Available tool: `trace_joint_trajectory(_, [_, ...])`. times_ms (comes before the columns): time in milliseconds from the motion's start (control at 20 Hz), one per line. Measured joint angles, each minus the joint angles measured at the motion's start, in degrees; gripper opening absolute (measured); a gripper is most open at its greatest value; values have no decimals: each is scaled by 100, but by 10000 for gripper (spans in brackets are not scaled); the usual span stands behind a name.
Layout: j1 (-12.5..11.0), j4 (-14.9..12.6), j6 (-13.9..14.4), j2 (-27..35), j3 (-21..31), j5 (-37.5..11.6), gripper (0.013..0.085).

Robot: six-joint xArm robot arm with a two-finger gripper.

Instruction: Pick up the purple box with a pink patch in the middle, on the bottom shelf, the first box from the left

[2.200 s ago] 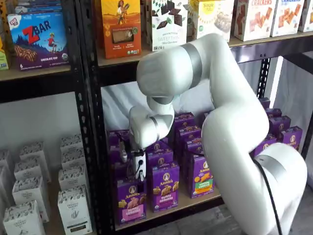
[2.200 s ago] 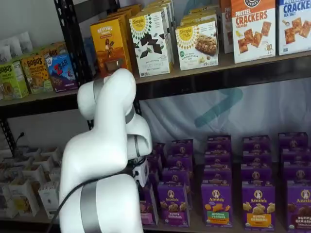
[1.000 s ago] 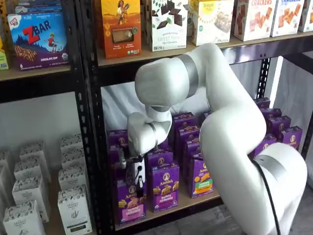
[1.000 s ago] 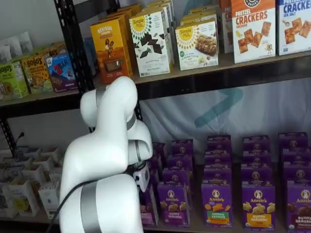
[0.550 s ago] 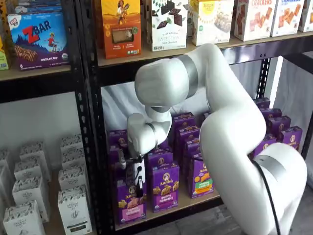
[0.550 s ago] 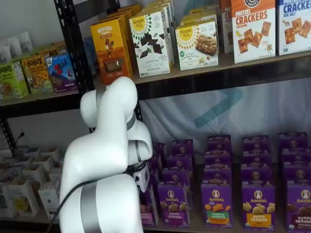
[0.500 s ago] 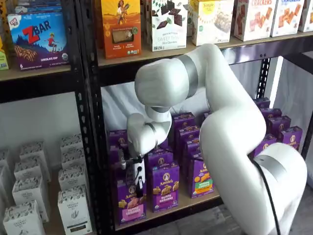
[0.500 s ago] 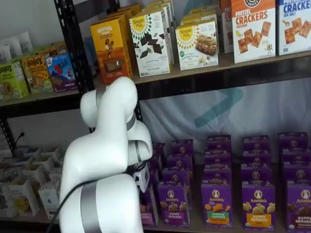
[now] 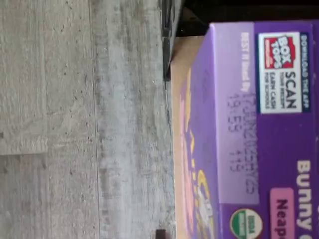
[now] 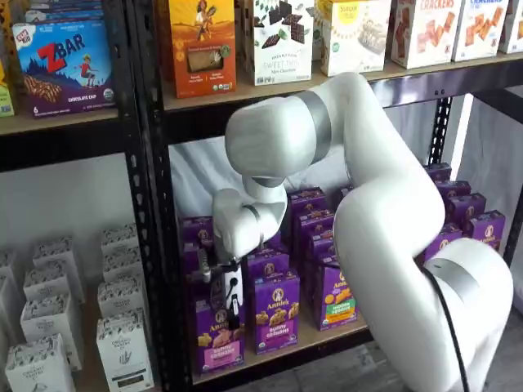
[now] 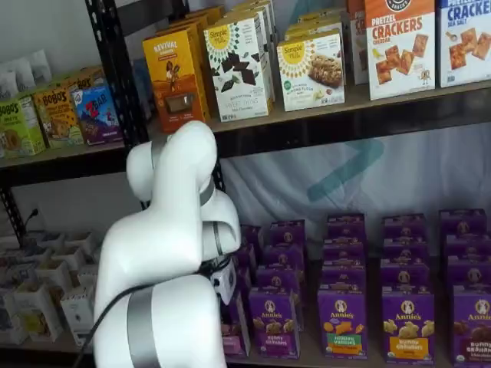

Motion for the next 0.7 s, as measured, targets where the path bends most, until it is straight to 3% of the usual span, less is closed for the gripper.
trace_joint_trajectory(100, [-1, 31, -29, -11, 17, -22, 570])
trace_joint_trajectory(200, [-5, 34, -34, -21, 33, -43, 490])
trace_joint_trajectory(600, [-10, 5, -15, -58, 76, -72, 330])
trace_joint_trajectory(700, [-11, 5, -14, -64, 82, -70, 330])
